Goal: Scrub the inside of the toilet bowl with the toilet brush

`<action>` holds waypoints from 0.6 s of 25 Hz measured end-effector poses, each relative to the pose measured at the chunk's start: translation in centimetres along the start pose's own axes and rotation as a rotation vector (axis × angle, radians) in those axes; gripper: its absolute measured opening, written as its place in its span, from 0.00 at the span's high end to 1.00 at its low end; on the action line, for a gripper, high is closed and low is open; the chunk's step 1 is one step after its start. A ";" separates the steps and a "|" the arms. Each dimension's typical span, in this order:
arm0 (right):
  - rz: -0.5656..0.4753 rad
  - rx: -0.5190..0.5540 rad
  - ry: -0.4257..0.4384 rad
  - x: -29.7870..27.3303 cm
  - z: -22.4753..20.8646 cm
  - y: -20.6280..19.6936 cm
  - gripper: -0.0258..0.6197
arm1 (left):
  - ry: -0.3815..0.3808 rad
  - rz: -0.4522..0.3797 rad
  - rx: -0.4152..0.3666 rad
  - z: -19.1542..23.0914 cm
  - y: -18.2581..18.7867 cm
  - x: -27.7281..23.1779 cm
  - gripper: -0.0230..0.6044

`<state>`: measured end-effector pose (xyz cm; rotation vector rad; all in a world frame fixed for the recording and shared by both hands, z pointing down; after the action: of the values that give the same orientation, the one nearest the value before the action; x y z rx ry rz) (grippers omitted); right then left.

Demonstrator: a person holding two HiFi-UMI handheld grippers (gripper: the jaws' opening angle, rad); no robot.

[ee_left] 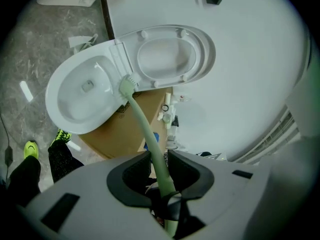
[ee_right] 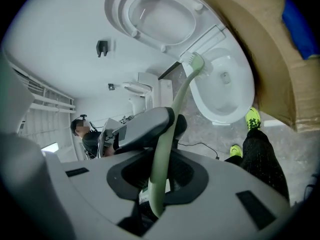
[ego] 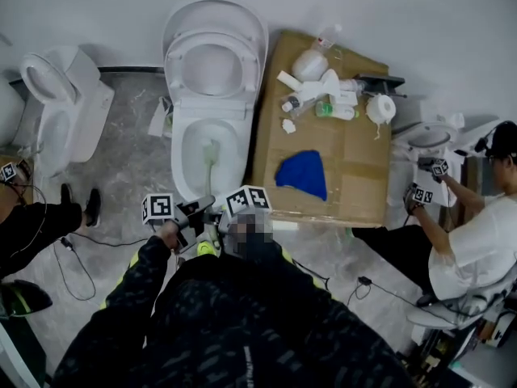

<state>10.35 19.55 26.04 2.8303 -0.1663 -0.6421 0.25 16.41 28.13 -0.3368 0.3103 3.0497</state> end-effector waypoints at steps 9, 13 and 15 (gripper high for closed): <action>-0.052 0.042 -0.010 -2.5 2.3 -8.1 0.87 | -0.001 0.031 -0.072 -0.5 -7.5 3.6 0.79; -0.089 0.068 -0.023 -3.7 3.2 -11.6 0.87 | -0.020 0.025 -0.099 -0.6 -10.8 5.3 0.79; -0.099 0.079 -0.024 -4.1 3.6 -13.4 0.87 | -0.014 0.021 -0.112 -0.8 -12.5 6.0 0.79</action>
<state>5.88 32.39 21.20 2.9227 -0.0563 -0.7059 -4.41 28.69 23.60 -0.3204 0.1441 3.0953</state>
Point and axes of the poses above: the fingertips, and each gripper's own axes: x backward along the fingers, z to its left, y out of its top, the point moved 8 cm from there along x, backward along the fingers, and after that the axes turned 12 degrees about z, right-handed, at the moved point
